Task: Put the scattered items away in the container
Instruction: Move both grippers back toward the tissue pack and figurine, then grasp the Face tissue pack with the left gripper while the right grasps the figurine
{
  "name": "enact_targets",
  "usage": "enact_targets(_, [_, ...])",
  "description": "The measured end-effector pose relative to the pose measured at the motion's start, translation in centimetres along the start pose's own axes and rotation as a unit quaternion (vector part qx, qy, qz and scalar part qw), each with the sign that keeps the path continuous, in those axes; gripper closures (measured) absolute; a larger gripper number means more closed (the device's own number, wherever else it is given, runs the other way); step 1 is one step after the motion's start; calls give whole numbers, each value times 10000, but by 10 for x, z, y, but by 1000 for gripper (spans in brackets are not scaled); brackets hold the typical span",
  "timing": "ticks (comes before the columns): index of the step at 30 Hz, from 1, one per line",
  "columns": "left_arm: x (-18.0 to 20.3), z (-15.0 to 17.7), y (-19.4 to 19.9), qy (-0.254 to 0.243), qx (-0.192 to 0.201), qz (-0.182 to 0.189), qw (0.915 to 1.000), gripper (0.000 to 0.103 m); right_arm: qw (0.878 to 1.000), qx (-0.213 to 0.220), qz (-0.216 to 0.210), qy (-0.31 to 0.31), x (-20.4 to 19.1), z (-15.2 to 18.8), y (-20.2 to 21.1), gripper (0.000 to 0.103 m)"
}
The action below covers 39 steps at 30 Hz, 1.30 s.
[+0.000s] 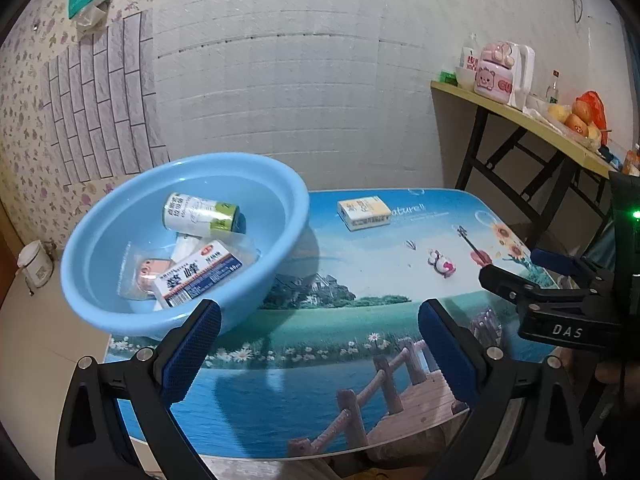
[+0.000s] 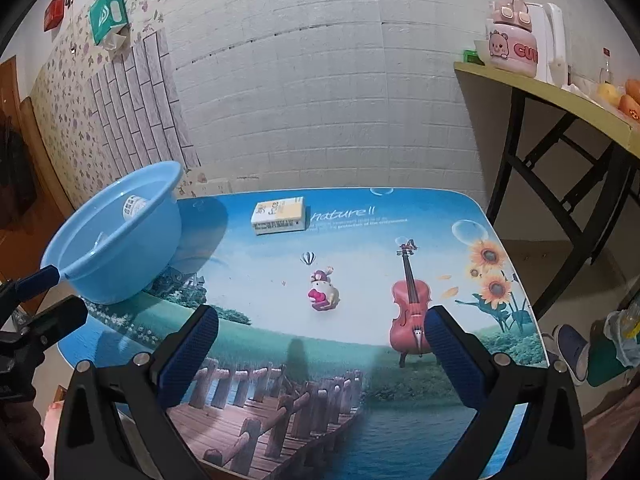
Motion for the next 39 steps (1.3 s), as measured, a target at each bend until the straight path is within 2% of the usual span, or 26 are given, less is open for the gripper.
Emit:
enact_targets(3, [1, 5, -6, 26, -101, 32, 9999, 3, 9998, 7, 47, 198, -3, 2, -8, 11])
enact_targets(5, [2, 9, -11, 24, -158, 46, 9999, 3, 9997, -101, -11, 235, -6, 5, -15, 14])
enact_targets(14, [6, 9, -34, 27, -331, 75, 9994, 3, 9990, -357, -74, 251, -5, -1, -48, 23])
enact_targets(21, [10, 13, -55, 40, -512, 129, 9986, 3, 9978, -530, -69, 397, -10, -4, -72, 24])
enact_targets(25, [9, 13, -63, 72, -582, 131, 9982, 3, 9958, -725, -195, 519, -16, -1, -86, 38])
enact_targets(31, [9, 12, -72, 79, -639, 107, 9979, 3, 9947, -828, -239, 563, -18, 2, -100, 39])
enact_targets(34, [11, 11, -75, 76, -665, 93, 9977, 3, 9938, -804, -232, 732, -21, 2, -102, 49])
enact_targets(36, [12, 10, -77, 73, -681, 83, 9976, 3, 9934, -804, -334, 744, -22, 0, -102, 64])
enact_targets(39, [14, 9, -80, 86, -693, 66, 9975, 3, 9932, -769, -373, 791, -22, 0, -102, 78])
Point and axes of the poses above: each gripper's, at about its wrist camera, not at the fingertips, and y roughly against the way its jaws point, x to its right, z to its underside, the point moved 9 cm from there along -y, roughly the way its jaws point, and after that the axes turned 5 degrees about z, right-handed, at the moved point
